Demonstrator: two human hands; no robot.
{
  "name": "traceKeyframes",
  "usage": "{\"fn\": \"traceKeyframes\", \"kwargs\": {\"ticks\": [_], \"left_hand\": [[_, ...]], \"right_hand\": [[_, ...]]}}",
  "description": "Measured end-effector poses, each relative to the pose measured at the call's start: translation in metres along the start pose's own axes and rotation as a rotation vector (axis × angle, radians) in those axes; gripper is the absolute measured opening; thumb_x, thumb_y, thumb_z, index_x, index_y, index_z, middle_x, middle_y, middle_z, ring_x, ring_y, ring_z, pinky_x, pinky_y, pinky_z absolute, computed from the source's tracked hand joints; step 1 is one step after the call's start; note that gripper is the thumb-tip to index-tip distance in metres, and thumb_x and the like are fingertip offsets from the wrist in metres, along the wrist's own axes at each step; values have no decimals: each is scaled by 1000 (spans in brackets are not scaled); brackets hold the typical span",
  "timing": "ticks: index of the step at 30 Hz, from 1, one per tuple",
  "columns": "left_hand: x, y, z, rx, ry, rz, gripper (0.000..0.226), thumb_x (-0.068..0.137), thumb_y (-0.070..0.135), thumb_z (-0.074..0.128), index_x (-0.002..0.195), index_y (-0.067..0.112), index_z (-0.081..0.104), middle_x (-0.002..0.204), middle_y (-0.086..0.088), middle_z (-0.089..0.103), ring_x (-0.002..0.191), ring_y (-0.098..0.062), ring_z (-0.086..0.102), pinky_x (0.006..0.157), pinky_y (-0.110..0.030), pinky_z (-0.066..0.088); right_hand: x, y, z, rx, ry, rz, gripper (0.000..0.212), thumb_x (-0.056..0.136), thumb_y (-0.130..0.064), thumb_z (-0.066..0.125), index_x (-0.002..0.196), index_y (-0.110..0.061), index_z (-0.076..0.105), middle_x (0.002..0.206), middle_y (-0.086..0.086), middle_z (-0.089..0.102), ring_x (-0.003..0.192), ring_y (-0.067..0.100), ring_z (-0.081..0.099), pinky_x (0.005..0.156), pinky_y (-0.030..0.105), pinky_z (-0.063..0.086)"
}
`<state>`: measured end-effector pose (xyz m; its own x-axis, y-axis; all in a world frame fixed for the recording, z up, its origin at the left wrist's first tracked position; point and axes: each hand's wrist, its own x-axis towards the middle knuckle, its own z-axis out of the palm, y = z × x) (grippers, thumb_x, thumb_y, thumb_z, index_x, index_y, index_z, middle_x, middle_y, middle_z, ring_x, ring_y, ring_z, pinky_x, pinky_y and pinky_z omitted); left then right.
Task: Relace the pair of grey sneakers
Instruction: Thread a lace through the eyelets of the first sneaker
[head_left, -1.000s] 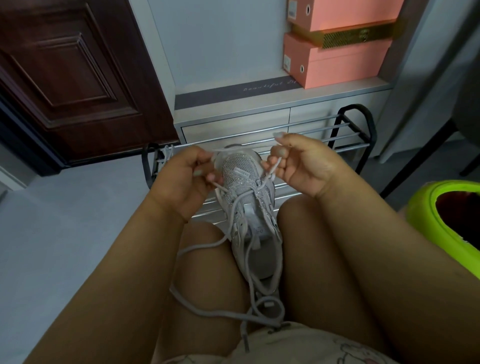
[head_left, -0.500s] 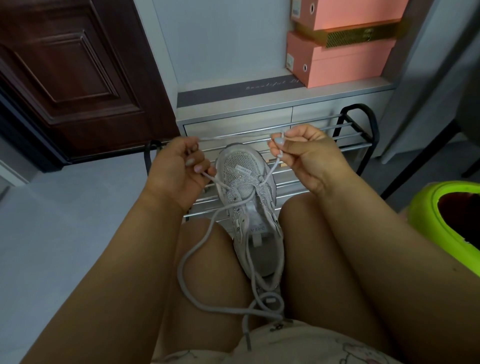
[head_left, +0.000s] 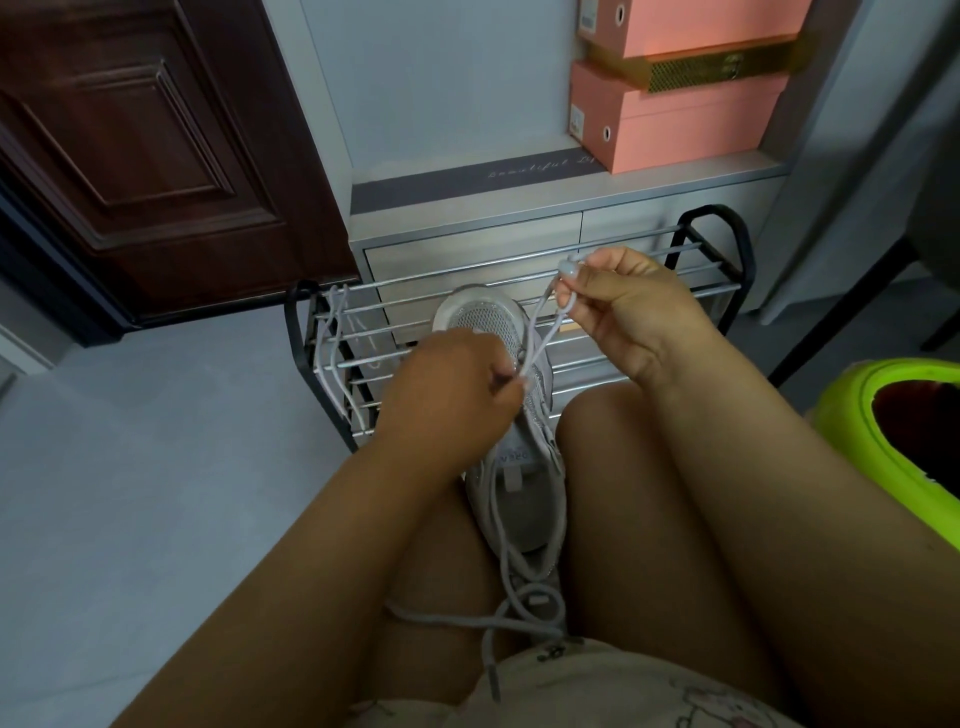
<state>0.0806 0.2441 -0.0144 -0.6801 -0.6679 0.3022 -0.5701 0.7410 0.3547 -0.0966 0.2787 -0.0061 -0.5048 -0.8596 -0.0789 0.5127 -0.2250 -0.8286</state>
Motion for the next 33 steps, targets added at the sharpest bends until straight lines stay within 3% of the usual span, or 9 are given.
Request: {"fn": "traceKeyframes", "kwargs": {"ticks": [4,9,14,20,22,24,26,28,33], "left_hand": [[-4,-1,1,67,-1,1,15,82,32,65,88,20,62,89,0,58,85,-19,53,75,-35,47],[-11,3,-8,-129,240,-125,18,74,20,65,78,21,48,78,6,49,63,-10,47,53,-27,39],[-19,1,-3,85,-16,-226,33,79,52,64,76,21,55,77,2,58,72,-18,56,65,-34,49],[-13,-4,-3,78,-240,-241,23,89,31,61,79,9,63,80,-9,66,79,-25,61,74,-36,49],[-13,-9,-10,45,-295,-204,26,88,23,58,74,2,63,75,-17,65,69,-26,60,66,-35,49],[-13,-15,-21,-110,-313,-174,24,86,16,56,73,-4,60,72,-19,63,57,-19,54,55,-28,43],[-15,-18,-31,-375,-328,-209,18,88,10,54,75,-2,60,70,-7,67,57,-10,57,56,-21,46],[-20,-21,-39,-701,-352,-303,17,91,2,52,76,0,59,65,-3,66,58,-12,61,59,-21,51],[-28,-30,-58,-1316,-267,-406,9,73,-5,55,67,-1,49,49,-6,43,42,-11,38,40,-18,37]], "right_hand": [[1,3,-2,108,22,80,22,85,9,56,74,-10,52,59,5,66,52,13,63,51,21,53],[7,1,-5,193,122,84,25,86,8,55,70,-11,51,58,5,64,46,11,59,45,19,48],[10,4,-9,152,125,125,15,87,1,58,76,-9,55,59,6,65,51,9,62,46,17,50],[14,8,-10,117,160,190,9,91,-6,56,82,-8,56,60,7,60,42,8,55,39,16,45],[14,9,-10,127,183,224,11,92,-6,54,81,-8,55,60,7,60,41,8,55,38,16,46],[15,9,-11,160,203,271,13,93,-6,53,81,-9,55,59,7,60,40,8,56,39,15,46],[15,9,-11,208,201,336,12,93,-6,52,82,-9,55,57,7,61,40,8,55,40,14,46],[16,9,-14,284,194,392,7,93,-4,52,88,-8,55,56,8,62,40,9,56,40,14,45],[19,13,-22,407,213,464,8,93,-1,49,97,-6,53,74,11,59,58,12,57,45,17,50]]}}
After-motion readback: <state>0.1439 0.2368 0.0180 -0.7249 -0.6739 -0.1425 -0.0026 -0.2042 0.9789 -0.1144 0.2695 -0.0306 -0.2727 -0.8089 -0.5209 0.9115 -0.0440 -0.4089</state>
